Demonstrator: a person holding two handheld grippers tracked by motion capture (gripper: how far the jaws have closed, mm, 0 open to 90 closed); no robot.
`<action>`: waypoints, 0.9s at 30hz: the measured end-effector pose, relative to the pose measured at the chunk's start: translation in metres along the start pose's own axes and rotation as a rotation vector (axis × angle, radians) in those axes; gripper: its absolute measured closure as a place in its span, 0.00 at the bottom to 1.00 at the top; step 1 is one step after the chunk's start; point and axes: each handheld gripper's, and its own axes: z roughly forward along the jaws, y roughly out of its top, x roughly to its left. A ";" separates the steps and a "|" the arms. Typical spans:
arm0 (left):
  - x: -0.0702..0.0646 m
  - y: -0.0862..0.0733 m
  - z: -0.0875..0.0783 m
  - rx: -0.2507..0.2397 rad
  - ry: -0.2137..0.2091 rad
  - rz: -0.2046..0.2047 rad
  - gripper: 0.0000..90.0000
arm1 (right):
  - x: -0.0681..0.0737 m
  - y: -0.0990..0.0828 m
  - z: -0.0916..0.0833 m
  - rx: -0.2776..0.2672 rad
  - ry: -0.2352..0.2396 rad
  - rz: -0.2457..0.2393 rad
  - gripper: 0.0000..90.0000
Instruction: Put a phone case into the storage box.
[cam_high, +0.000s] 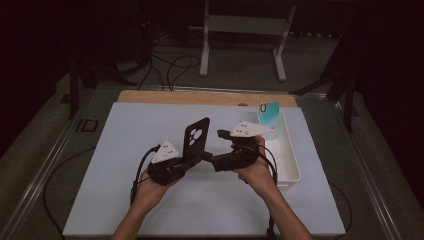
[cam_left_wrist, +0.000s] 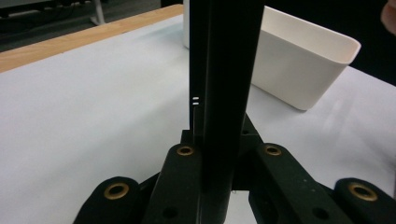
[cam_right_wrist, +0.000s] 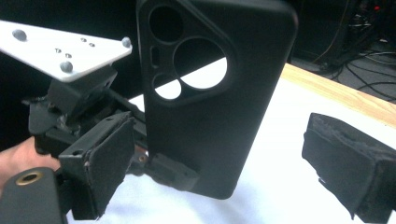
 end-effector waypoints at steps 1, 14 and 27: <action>0.000 0.000 0.000 0.000 -0.002 -0.001 0.95 | 0.001 0.001 0.000 -0.005 -0.006 0.005 0.11; -0.003 -0.003 0.005 0.013 0.015 0.008 0.95 | 0.006 0.015 0.010 -0.050 -0.026 0.065 0.11; -0.008 -0.003 0.008 0.021 0.015 0.028 0.95 | 0.006 0.018 0.025 -0.061 -0.053 0.133 0.11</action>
